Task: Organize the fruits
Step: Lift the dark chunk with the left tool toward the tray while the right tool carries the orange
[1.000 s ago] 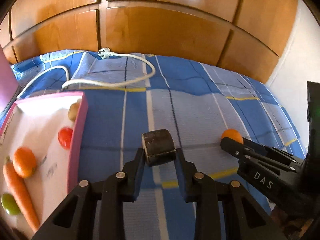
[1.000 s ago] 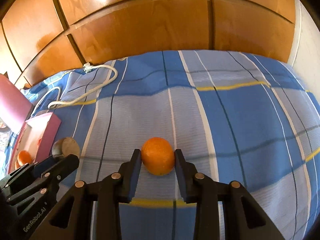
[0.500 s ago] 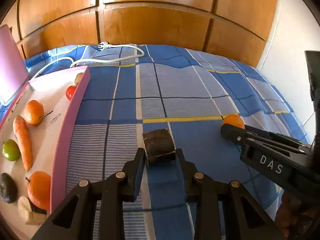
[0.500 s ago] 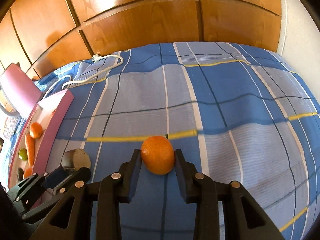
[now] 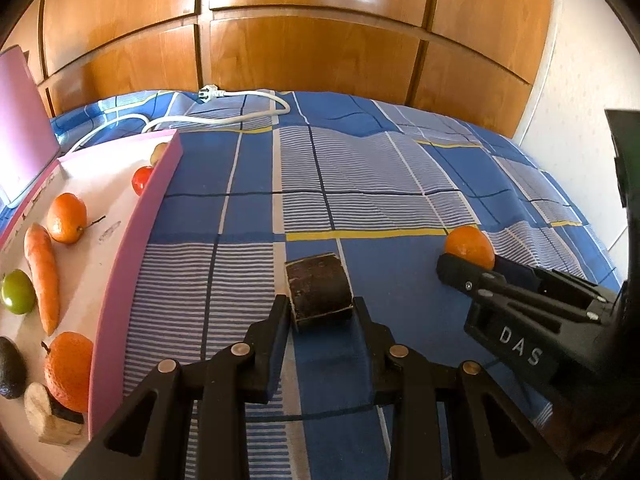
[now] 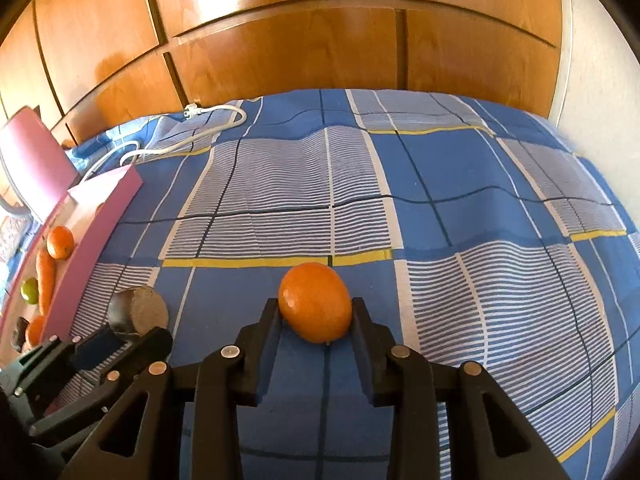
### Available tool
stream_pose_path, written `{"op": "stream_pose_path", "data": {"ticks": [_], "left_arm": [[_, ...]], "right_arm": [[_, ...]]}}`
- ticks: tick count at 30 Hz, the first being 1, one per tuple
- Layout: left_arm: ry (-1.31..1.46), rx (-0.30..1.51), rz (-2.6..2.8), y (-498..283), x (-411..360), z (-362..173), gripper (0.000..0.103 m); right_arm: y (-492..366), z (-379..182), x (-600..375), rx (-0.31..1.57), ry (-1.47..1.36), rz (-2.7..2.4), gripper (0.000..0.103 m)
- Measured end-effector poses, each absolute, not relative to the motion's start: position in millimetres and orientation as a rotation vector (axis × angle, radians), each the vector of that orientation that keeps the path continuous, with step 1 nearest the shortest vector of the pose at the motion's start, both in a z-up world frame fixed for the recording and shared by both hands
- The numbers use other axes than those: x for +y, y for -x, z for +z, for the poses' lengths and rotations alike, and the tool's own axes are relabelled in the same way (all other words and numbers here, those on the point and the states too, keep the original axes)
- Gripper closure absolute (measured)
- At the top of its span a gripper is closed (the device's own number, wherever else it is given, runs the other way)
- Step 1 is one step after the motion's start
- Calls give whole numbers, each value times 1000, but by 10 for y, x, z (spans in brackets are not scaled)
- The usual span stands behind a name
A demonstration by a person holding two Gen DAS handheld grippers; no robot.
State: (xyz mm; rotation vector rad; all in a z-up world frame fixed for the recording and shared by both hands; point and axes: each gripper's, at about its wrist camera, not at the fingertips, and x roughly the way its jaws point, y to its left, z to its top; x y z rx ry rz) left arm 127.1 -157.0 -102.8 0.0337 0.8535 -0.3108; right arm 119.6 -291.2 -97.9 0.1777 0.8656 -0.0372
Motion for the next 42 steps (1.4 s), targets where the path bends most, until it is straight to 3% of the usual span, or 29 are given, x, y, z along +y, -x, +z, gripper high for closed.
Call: {"op": "stream_pose_path", "data": {"ticks": [42], "left_arm": [[-57,820,-331,-949,-1483,-767,76]], "right_arm": [[-779,-945,-2839,854,-156,-46,69]]}}
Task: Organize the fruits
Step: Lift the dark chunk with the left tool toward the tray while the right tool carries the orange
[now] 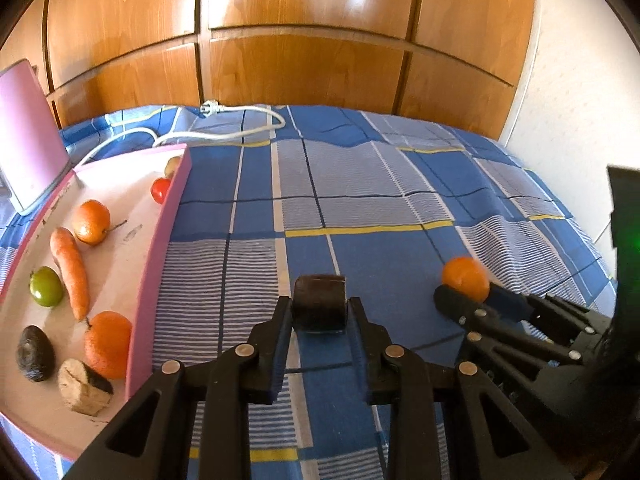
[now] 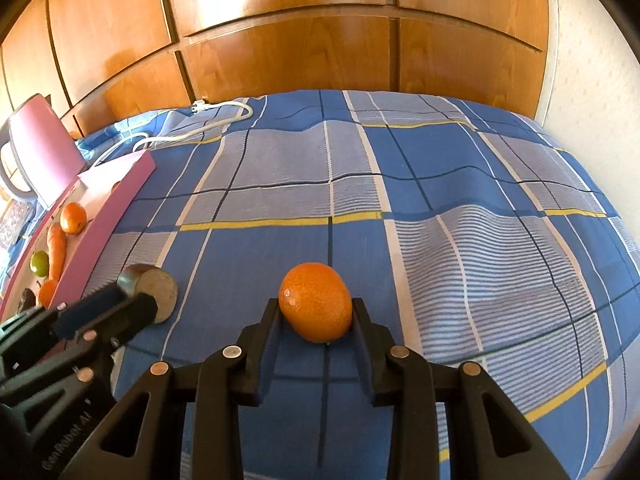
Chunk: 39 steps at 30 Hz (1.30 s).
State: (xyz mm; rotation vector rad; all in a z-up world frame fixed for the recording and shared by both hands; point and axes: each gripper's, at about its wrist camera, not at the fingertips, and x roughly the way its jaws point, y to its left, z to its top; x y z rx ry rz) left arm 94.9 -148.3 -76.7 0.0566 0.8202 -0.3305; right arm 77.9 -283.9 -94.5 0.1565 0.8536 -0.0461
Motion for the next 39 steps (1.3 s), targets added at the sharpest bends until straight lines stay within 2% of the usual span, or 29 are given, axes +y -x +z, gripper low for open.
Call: {"op": "stream_pose_path", "data": {"ticks": [23,39], "left_arm": [[8,744,-324,-683,-1183,-448,76],[123,710,-252,-651,-629,-237,76]], "right_arm": [[-486,-841,-2726,839,-169,-24,70],[-475,-593,-2428,790,-149,67,70]]}}
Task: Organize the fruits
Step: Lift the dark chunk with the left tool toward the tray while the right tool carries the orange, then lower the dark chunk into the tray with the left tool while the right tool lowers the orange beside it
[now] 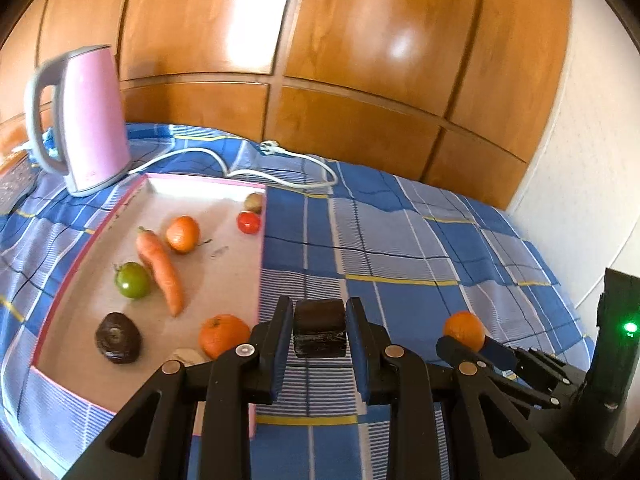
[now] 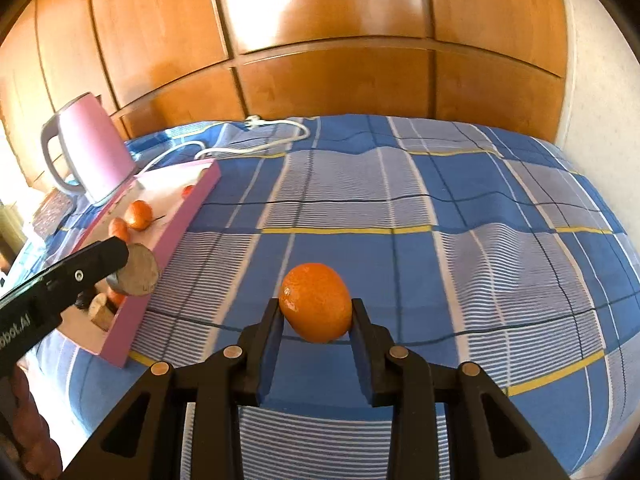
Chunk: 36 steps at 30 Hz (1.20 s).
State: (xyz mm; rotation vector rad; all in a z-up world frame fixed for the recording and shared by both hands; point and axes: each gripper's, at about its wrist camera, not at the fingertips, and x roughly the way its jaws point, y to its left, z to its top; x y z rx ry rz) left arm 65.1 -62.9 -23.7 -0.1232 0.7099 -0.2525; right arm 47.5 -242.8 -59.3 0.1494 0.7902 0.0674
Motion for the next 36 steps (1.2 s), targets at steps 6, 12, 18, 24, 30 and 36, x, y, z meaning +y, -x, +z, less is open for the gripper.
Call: {"op": "stream_pose_path", "data": {"ticks": [6,12,18,24,30,36], "left_arm": [[132,703,-190,-625,-443,-206,76],[144,696,-140,-618,-259,-186,76],[169,702,-100,-627,-71,-213,76],[198,716,-70,-642,125,-264,76],[246,726,-22,-637,433,-286,76],[313,726,10,-627,789,-300,76]], "right_arm": [[-491,-555,-2245,790,-127,123,70],[-527,-499,-2051,791,-105,185,70],[-578,-413,-1842,786,-74,244,70],[-623,-372,-1656,798,-58,299,70],[-673,-357,-1430,814,-27,363,70],[-766,-305,-1232,808,-5,413,70]]}}
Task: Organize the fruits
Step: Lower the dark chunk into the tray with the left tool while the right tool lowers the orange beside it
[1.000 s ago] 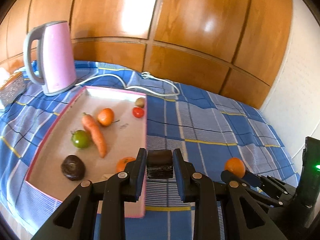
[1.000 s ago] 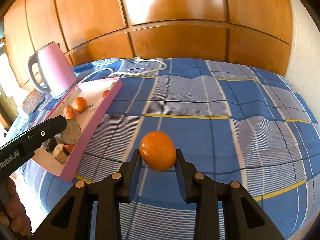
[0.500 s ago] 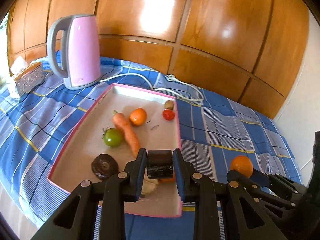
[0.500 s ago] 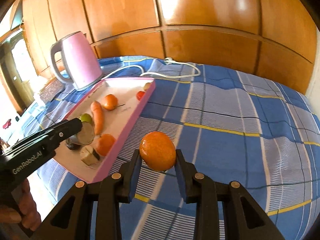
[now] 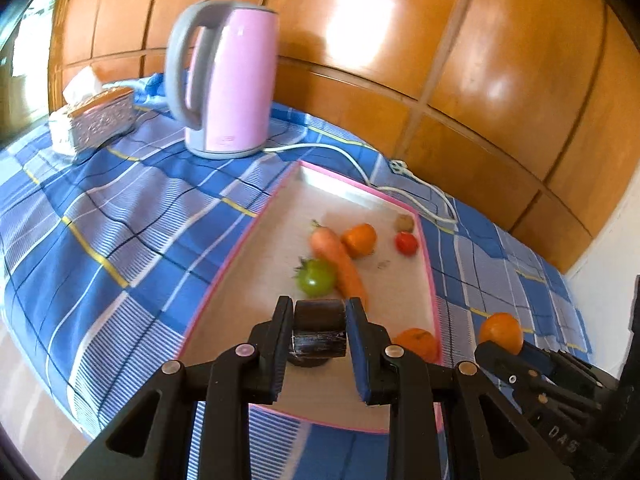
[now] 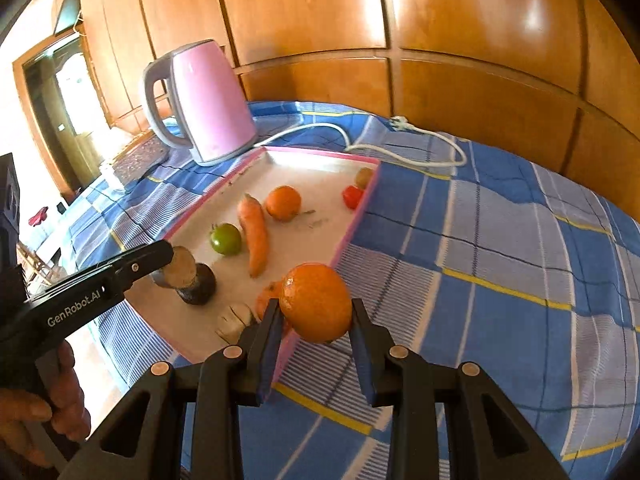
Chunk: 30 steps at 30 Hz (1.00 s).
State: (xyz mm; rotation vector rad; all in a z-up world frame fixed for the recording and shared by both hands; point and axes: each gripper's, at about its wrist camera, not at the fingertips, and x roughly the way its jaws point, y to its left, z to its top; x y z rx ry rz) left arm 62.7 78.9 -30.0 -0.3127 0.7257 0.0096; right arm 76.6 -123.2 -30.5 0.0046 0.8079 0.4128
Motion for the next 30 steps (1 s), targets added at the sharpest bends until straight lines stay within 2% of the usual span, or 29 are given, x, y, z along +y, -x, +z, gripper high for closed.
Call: {"op": "stream_pose_path", "data": {"ticks": [5,30], "left_arm": [[364,716,-43,-615,925,-279,76],[305,727,-137,-909,639,-284,76]], "right_arm": [[-849,-255,-1114,802,1,440,70],[-1182,-281,-981,812,-37,456,70]]}}
